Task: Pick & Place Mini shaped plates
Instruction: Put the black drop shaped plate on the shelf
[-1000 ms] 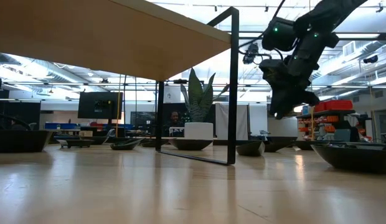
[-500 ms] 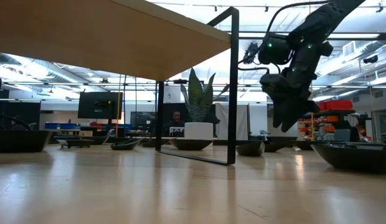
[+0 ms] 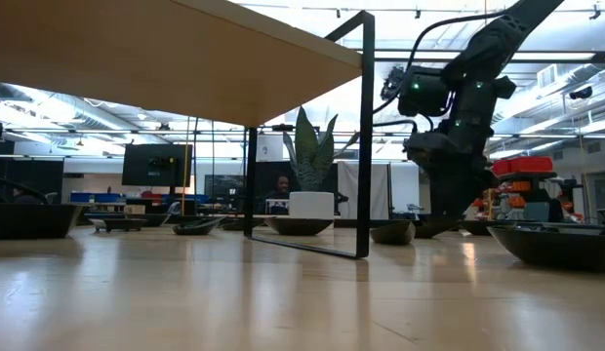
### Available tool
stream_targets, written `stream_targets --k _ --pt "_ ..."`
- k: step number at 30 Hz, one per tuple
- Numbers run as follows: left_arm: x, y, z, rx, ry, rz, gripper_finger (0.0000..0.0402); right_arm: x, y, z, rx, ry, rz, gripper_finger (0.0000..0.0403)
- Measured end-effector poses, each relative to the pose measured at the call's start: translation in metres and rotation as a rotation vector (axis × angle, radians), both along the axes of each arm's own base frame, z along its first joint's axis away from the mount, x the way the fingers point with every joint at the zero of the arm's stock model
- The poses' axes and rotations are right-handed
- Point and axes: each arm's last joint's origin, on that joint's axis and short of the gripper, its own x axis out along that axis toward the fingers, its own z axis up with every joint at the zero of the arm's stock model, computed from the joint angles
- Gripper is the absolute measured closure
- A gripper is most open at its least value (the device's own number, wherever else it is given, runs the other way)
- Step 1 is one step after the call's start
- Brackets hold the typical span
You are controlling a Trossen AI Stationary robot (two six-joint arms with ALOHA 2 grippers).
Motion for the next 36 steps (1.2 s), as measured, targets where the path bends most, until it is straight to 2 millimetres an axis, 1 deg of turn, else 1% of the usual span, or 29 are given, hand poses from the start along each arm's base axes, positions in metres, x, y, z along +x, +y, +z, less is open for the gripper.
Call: stream_targets --k 4,17,26,36 --pt "0.0 0.0 0.0 0.0 0.0 0.0 0.0383 0.001 0.0 -0.004 0.005 0.014 0.0 0.0224" --pt "0.0 0.0 0.0 0.0 0.0 0.0 0.0383 0.003 0.001 -0.003 -0.002 -0.003 0.01 0.0259" --pt "0.0 0.0 0.0 0.0 0.0 0.0 0.0383 0.007 0.01 -0.003 -0.031 -0.006 0.044 0.0261" --pt "0.0 0.0 0.0 0.0 0.0 0.0 0.0383 0.008 0.011 -0.003 -0.047 0.0 0.045 0.0261"
